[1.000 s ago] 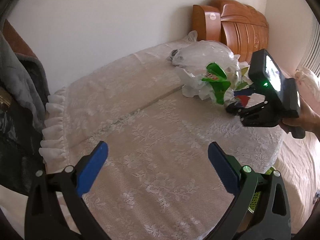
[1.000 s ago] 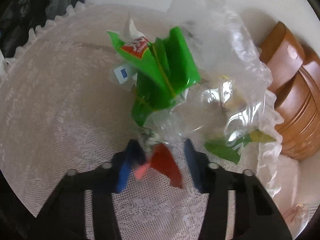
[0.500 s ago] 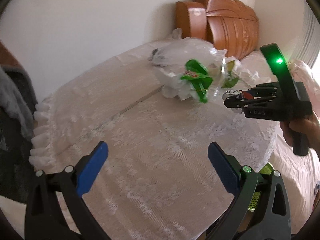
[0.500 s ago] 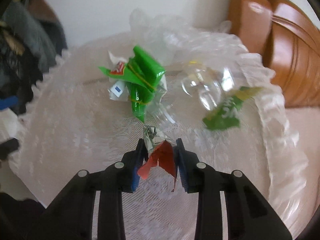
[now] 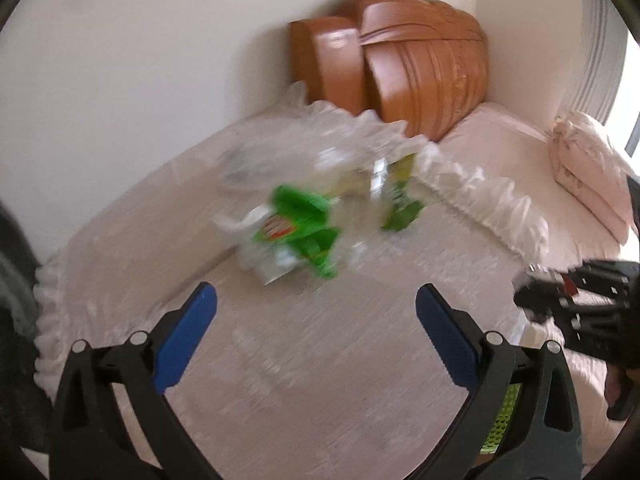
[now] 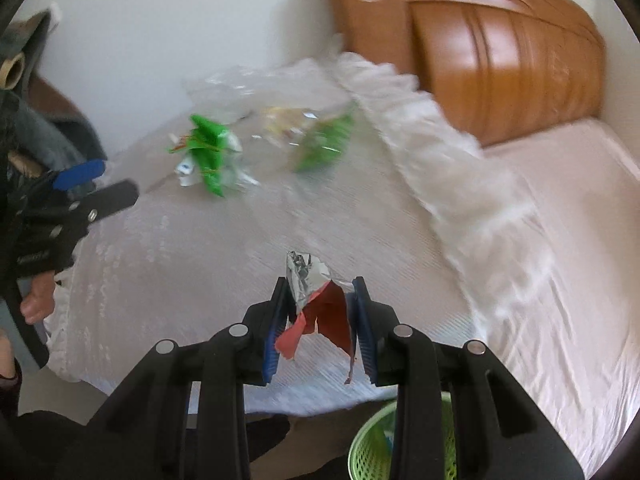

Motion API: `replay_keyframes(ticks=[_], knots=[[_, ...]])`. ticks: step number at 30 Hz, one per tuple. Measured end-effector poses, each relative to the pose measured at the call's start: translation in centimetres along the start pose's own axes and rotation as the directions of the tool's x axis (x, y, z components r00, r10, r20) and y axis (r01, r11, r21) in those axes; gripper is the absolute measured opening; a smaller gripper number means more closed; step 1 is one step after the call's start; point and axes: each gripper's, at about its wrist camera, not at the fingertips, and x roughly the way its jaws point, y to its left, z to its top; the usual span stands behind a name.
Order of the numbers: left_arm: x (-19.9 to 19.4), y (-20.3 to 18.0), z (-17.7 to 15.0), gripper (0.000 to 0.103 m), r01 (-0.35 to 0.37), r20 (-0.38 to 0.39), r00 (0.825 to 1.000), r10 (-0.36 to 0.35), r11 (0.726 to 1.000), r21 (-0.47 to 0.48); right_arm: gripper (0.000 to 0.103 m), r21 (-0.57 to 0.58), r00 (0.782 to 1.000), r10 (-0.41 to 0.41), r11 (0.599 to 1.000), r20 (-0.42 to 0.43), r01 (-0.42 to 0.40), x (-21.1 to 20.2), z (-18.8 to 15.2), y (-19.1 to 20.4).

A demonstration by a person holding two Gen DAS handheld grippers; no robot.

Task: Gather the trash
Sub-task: 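Grasp the green snack bag with the left tool while the right tool holds the red-foil wrapper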

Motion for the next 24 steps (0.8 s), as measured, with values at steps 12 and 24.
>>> replay_keyframes(ticks=[12, 24], knots=[[8.6, -12.6, 6.9, 0.087, 0.089, -0.032, 0.996, -0.087, 0.993, 0.083, 0.034, 0.112, 0.999, -0.023, 0.994, 0.025, 0.020, -3.5, -3.2, -7.4], [14.1, -10.2, 7.7, 0.087, -0.022, -0.099, 0.995, 0.027, 0.998, 0.057, 0.034, 0.155, 0.998, 0.039, 0.987, 0.058, -0.048, -3.4, -4.0, -10.8]])
